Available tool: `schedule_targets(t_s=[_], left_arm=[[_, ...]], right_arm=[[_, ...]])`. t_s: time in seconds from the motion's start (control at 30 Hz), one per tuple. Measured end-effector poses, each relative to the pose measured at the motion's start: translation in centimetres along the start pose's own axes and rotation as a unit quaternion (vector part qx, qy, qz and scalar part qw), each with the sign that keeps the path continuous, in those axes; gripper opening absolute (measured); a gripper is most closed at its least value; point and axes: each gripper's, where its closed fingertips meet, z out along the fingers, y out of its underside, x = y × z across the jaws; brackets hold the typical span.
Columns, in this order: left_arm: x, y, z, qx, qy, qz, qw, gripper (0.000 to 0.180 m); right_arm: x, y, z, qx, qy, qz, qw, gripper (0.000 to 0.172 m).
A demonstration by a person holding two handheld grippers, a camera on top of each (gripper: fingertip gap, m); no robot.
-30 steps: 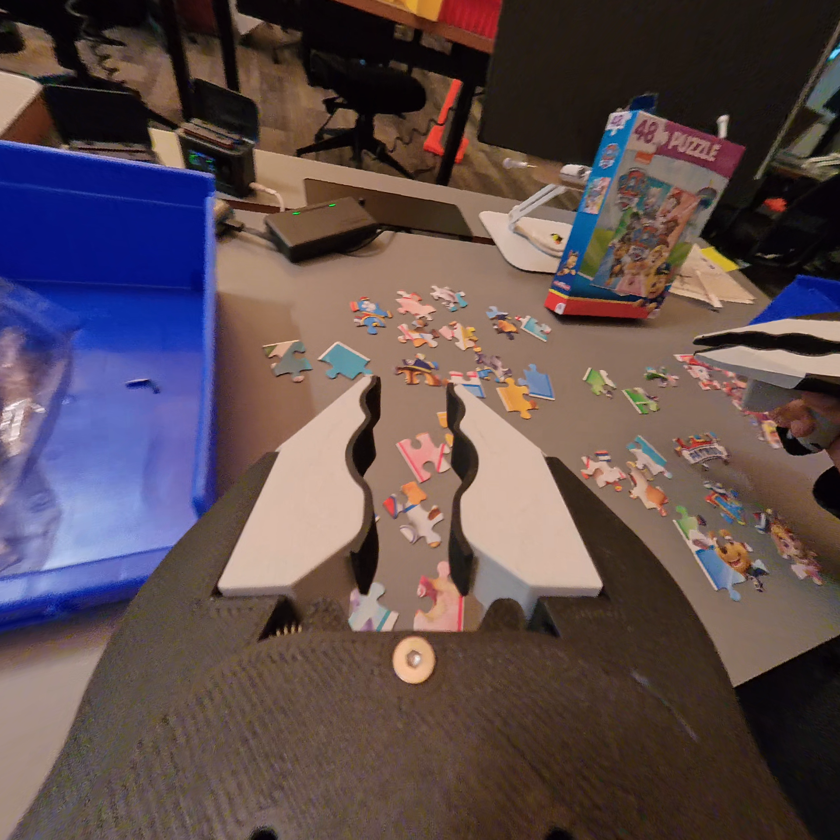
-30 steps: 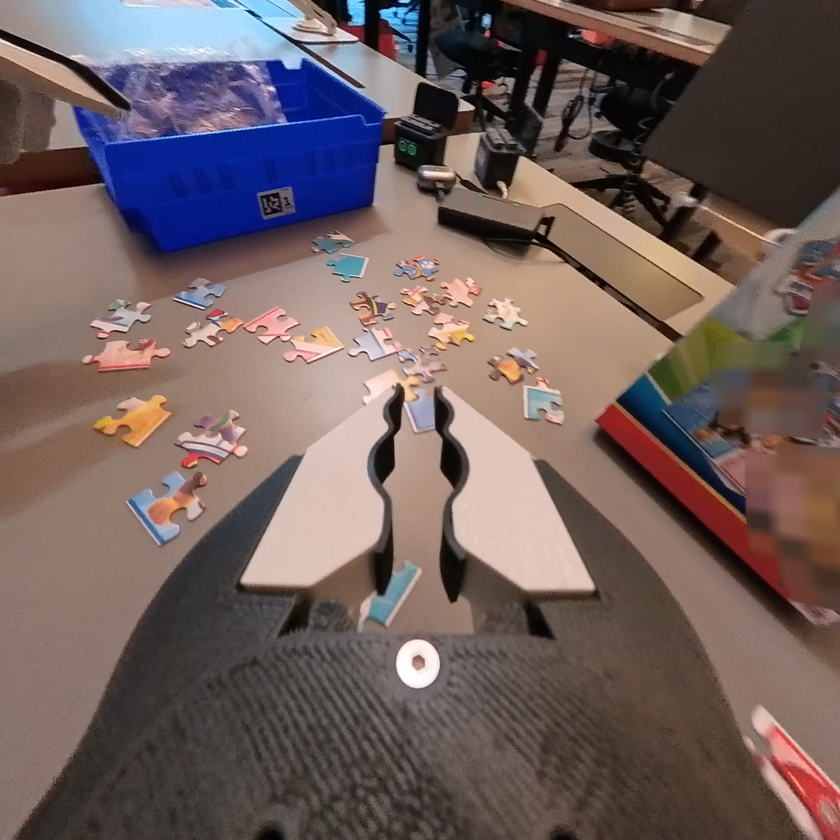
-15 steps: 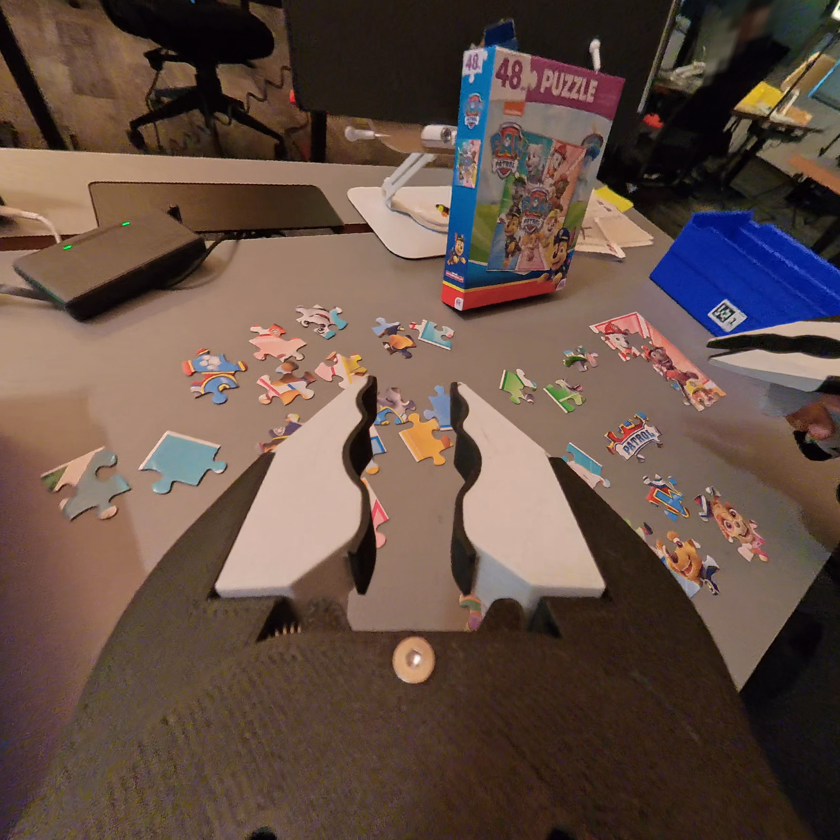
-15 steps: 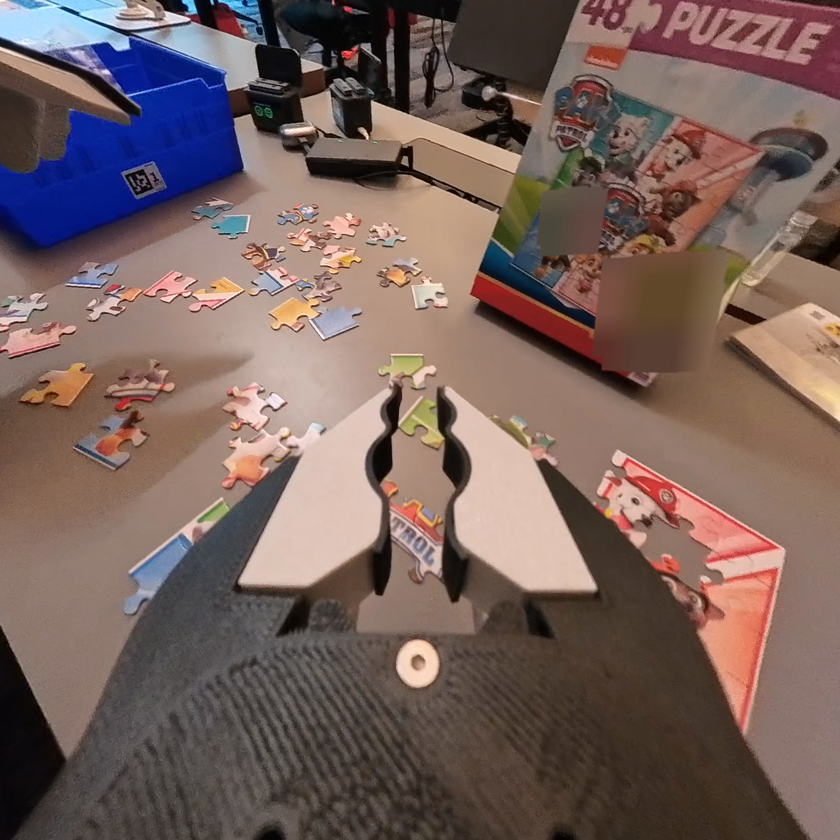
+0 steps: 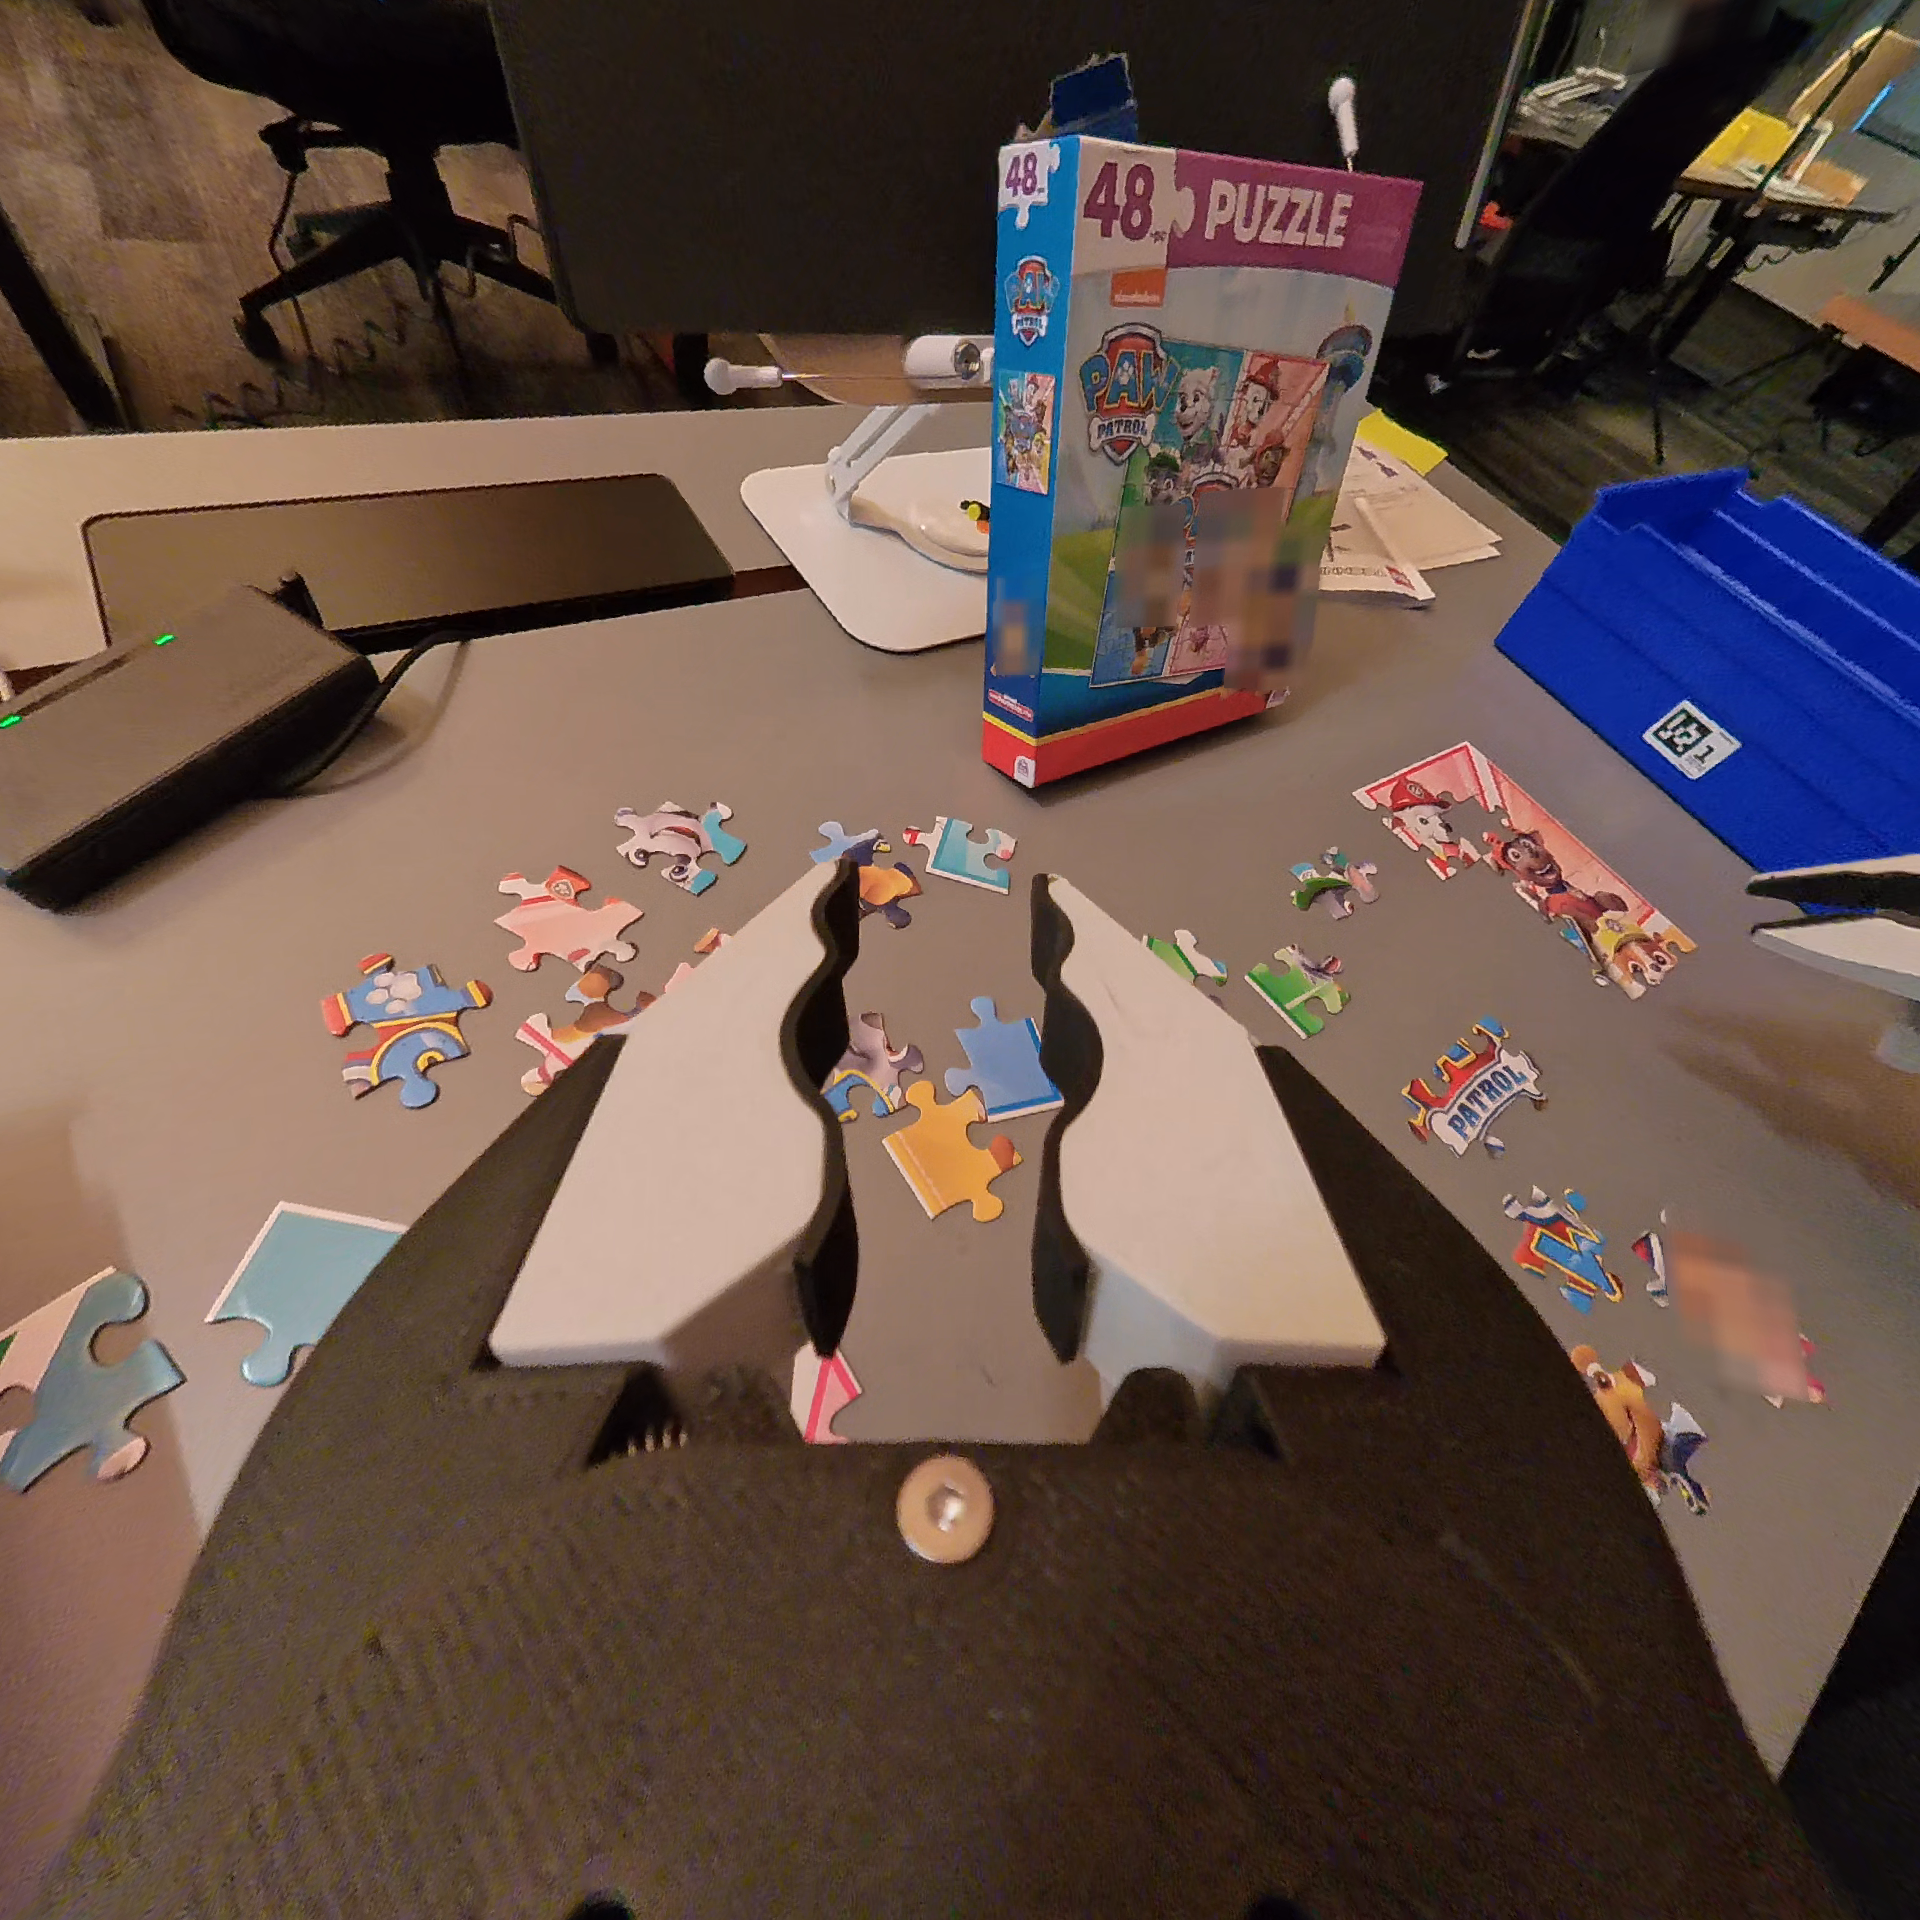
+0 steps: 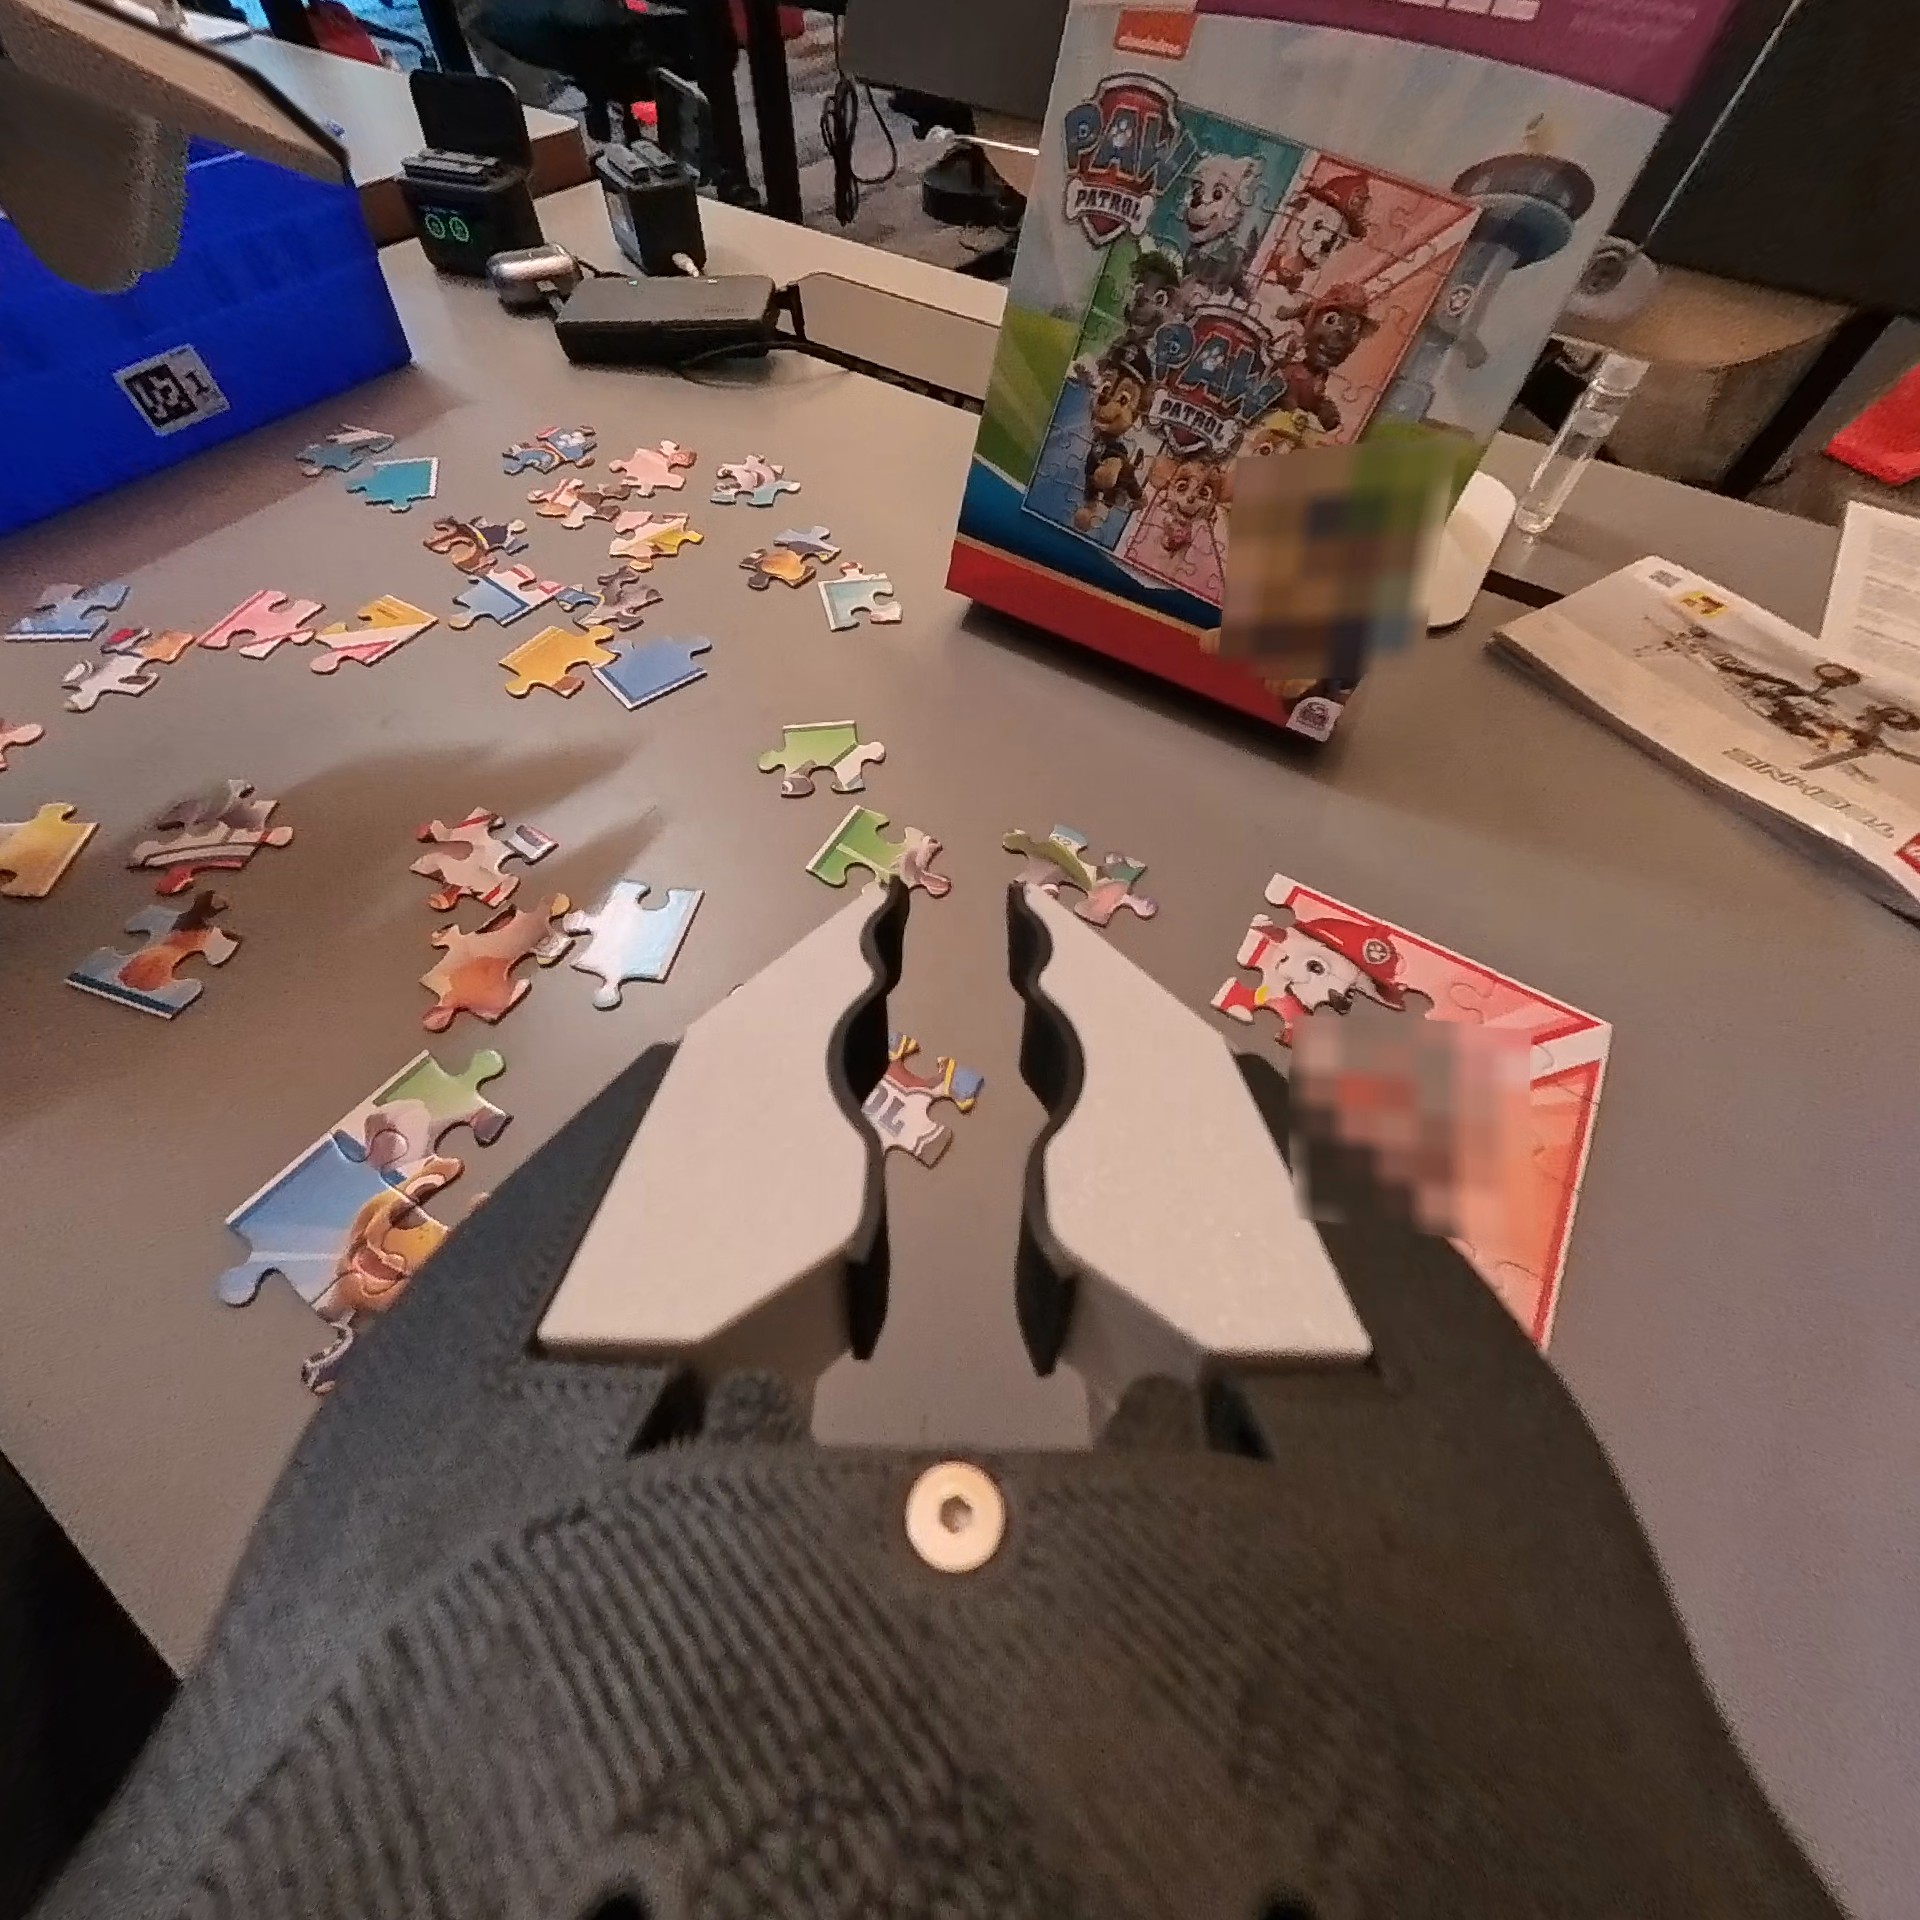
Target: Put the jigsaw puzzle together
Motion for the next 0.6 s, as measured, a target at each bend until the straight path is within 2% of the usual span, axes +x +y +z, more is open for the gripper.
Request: schedule_targets(t_s=[0.23, 0.6], left_arm=[[-0.9, 0.4, 0.9, -0.010, -0.009, -0.007, 1.000, 0.031], [-3.0, 0.7, 0.1, 0.001, -0.028, -0.029, 0.999, 0.032]], right_arm=[[0.4, 0.4, 0.4, 0.000, -0.001, 0.011, 1.000, 0.018], [-0.7, 0.5, 2.3, -0.003, -0.029, 0.018, 0.999, 0.018]])
